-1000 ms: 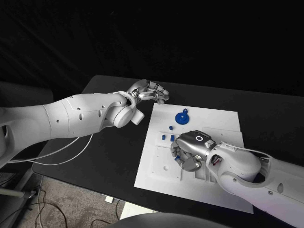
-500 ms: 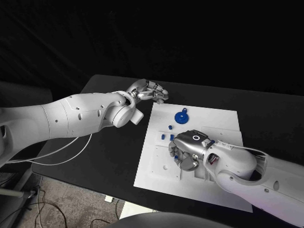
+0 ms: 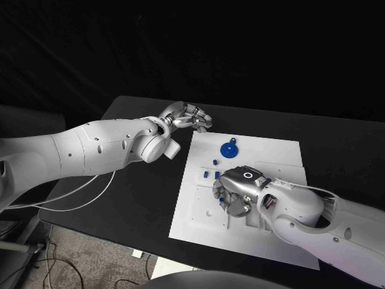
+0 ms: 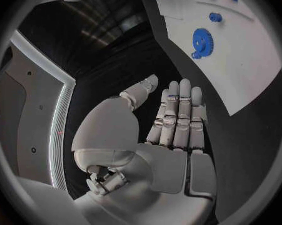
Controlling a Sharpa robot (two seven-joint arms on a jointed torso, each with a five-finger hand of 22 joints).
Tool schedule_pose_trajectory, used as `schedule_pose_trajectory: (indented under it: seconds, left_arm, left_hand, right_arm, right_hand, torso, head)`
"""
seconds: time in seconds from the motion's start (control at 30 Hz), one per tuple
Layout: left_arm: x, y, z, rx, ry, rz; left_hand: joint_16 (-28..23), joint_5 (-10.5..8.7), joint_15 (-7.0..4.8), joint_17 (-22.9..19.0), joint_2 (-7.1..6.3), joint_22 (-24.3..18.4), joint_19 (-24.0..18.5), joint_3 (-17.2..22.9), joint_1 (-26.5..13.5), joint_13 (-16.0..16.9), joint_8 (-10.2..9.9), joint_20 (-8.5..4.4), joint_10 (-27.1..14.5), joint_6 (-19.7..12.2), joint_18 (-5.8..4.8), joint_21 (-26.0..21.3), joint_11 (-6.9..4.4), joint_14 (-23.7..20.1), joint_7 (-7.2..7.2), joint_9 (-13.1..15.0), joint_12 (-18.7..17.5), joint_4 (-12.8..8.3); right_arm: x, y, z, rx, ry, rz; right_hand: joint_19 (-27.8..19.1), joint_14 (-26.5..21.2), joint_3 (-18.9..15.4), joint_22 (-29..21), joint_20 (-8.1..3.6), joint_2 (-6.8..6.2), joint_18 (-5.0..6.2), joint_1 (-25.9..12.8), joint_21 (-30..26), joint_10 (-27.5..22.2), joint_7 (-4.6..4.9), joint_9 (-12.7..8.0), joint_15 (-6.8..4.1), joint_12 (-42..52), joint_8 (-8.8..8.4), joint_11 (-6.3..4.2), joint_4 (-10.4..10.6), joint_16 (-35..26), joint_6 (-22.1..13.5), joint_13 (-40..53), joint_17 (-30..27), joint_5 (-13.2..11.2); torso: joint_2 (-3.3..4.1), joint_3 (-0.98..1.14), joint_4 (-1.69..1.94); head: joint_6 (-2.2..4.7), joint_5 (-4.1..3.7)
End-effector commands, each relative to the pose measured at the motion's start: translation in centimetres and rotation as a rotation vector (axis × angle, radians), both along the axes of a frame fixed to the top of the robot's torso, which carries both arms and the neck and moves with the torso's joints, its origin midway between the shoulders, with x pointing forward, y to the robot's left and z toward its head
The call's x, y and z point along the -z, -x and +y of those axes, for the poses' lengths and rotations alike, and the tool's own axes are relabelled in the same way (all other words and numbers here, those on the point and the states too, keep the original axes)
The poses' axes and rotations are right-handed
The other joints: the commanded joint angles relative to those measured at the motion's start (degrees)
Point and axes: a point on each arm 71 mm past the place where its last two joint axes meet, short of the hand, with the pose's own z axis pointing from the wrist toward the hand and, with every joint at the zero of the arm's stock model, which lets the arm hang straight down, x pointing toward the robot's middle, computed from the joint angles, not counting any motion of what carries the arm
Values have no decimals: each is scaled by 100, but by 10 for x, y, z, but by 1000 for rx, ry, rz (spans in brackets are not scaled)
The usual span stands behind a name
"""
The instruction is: Assemble the parts on the task board
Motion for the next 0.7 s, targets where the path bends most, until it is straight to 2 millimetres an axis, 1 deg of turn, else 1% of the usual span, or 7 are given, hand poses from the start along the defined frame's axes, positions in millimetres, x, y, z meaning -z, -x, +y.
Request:
schedule_pose_trajectory:
  seconds: [0.03,0.13,0.2,0.23,0.43,0.5,0.7]
  left_arm:
    - [-1,1,-2,19,4,-1]
    - [-1,1,-3,19,3,2]
    - [-1,1,-3,20,3,5]
    - [-1,1,-2,20,3,5]
    - [0,1,-1,17,1,5]
    - [0,1,-1,17,1,5]
    - [0,0,0,15,1,5]
  left_hand:
    - [-30,9,30,7,-40,6,5,-18,-31,-8,28,37,-27,-36,28,-36,21,-6,-15,-9,-31,28]
    - [-31,9,30,9,-40,7,4,-19,-31,-9,28,37,-28,-37,29,-37,21,-6,-15,-10,-31,28]
    - [-33,9,30,12,-37,7,5,-18,-30,-9,29,37,-28,-37,29,-37,21,-6,-15,-10,-31,29]
    - [-36,9,30,16,-32,10,13,-17,-31,-9,29,36,-28,-39,32,-35,21,-5,-14,-11,-32,34]
    - [-49,6,28,36,-31,21,51,-21,-29,-11,34,31,-29,-43,46,-23,22,-2,-14,-16,-33,41]
    - [-54,4,29,41,-34,22,56,-25,-35,-11,35,33,-30,-44,48,-24,23,-4,-13,-17,-34,46]
    - [-60,4,30,45,-38,24,57,-27,-37,-12,36,34,-32,-46,49,-26,24,-6,-13,-18,-35,47]
  right_arm:
    - [4,1,-2,-2,-15,50]
    - [3,0,-4,7,-37,51]
    - [2,-1,-6,14,-49,52]
    - [2,-1,-8,18,-57,50]
    - [-1,-1,-16,44,-111,71]
    - [-4,-1,-19,48,-127,71]
    - [-17,-6,-31,75,-204,87]
  right_hand:
    - [-123,-96,-183,52,43,-105,70,-180,-62,-172,82,-28,66,-112,-88,73,14,-70,-169,-54,-73,-119]
    - [-243,-202,-439,64,98,-159,72,-262,-120,-524,211,-85,173,-196,-246,189,-3,-110,-468,-162,-142,-286]
    - [-282,-260,-580,82,115,-202,72,-329,-126,-655,258,-104,209,-196,-296,233,-5,-101,-574,-214,-146,-320]
    - [-297,-284,-670,96,121,-198,72,-369,-122,-693,272,-105,221,-189,-304,245,-8,-87,-603,-233,-142,-320]
    - [-355,-363,-935,123,137,-205,72,-446,-112,-754,296,-100,243,-174,-314,267,-3,-36,-673,-292,-133,-320]
    - [-362,-380,-1063,127,140,-182,72,-511,-102,-755,297,-93,244,-163,-304,267,36,-6,-680,-312,-130,-320]
    - [-350,-380,-1109,123,125,-159,72,-466,-86,-725,286,-79,231,-146,-282,254,80,39,-670,-332,-129,-318]
  torso:
    - [-2,3,-3]
    - [-2,5,-1]
    - [-2,5,-1]
    - [-1,6,-2]
    - [0,5,-2]
    - [-1,7,-1]
    - [-2,7,-6]
  head:
    - [-7,-3]
    - [-20,-3]
    - [-20,-3]
    - [-18,-2]
    - [-15,-12]
    - [-17,-17]
    - [8,-50]
